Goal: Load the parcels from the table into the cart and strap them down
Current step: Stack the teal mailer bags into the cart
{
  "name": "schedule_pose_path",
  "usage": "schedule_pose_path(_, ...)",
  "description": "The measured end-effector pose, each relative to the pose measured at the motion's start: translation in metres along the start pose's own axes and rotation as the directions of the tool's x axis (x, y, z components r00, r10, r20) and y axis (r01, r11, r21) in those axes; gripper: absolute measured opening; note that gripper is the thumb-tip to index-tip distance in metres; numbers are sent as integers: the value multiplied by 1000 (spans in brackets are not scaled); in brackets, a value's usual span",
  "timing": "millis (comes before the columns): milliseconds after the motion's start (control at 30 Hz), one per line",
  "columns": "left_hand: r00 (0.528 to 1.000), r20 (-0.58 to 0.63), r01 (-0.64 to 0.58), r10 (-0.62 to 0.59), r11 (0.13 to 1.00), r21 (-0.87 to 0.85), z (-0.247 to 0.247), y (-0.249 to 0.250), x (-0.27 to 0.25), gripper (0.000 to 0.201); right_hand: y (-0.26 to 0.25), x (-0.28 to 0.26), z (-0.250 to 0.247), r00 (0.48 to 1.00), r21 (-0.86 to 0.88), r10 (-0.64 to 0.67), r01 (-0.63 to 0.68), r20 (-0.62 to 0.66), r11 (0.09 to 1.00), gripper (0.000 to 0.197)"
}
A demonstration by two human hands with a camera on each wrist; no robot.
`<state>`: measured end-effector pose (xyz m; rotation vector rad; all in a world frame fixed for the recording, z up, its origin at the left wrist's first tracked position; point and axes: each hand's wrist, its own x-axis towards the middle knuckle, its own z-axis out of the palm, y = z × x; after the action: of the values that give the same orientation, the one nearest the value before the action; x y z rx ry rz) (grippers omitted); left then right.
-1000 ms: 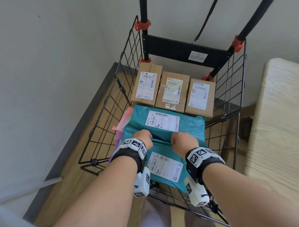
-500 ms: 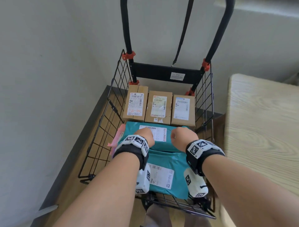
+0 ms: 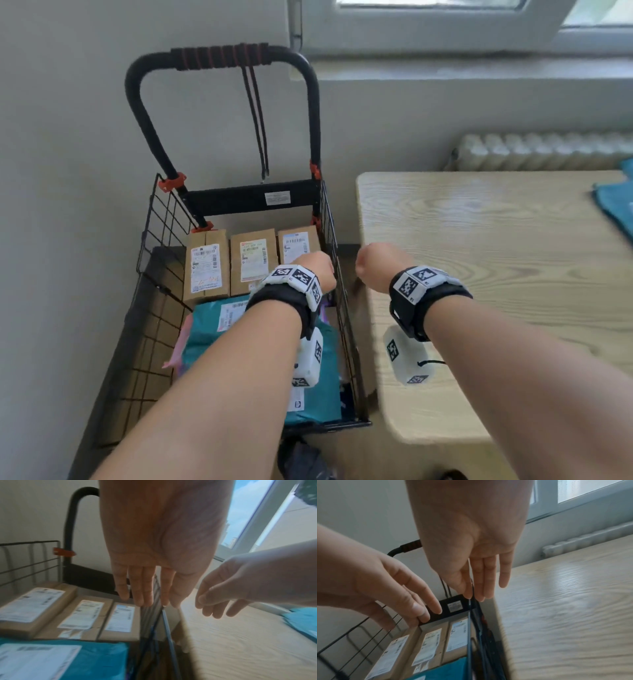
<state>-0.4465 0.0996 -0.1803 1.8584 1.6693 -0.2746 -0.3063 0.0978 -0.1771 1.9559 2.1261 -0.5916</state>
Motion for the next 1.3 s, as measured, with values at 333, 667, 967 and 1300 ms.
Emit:
schedule_pose_path(333,995,-9,-103,103,994,36,25,156,-7,26,144,-67,-22,986,140,154,-144,-68,980,24)
schedule_pose_path(667,982,10,-189,189,976,104,73,315,-23,32,297,-140,-34,957,234,265,-233,-116,944,23)
schedule_pose_path(967,972,-13,-232,234,969,89,115,430,-33,33,416,-199,-35,912,331,389,-330,-129,884,24)
schedule_pose_path(1300,970,-54,-240,238,970,-33,139,504,-25,31,503,-231,-38,844,472,508,-383,-170,794,17)
